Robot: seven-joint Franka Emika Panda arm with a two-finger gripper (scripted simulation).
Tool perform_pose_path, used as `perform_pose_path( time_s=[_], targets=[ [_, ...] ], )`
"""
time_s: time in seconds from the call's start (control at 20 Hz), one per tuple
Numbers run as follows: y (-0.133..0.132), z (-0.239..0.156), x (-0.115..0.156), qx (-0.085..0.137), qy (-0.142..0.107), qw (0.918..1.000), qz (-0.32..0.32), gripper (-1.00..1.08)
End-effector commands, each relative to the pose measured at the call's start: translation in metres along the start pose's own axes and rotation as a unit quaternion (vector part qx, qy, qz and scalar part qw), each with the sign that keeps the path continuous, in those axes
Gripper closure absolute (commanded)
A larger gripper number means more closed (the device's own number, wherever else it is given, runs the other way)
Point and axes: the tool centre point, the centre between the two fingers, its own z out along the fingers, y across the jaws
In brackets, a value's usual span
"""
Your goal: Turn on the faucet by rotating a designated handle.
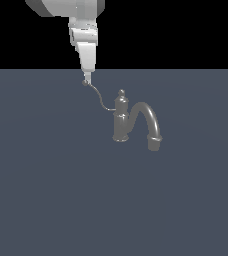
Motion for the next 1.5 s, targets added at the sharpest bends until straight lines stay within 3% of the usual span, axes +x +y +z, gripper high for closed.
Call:
perform_pose_path(
  time_s=[0.0,1.45],
  targets=[
    [0.005,0.000,0.000,0.000,0.000,1.0000,0.000,1.08],
    [0.084,0.000,0.002,0.000,0.000,1.0000,0.000,1.08]
  ],
)
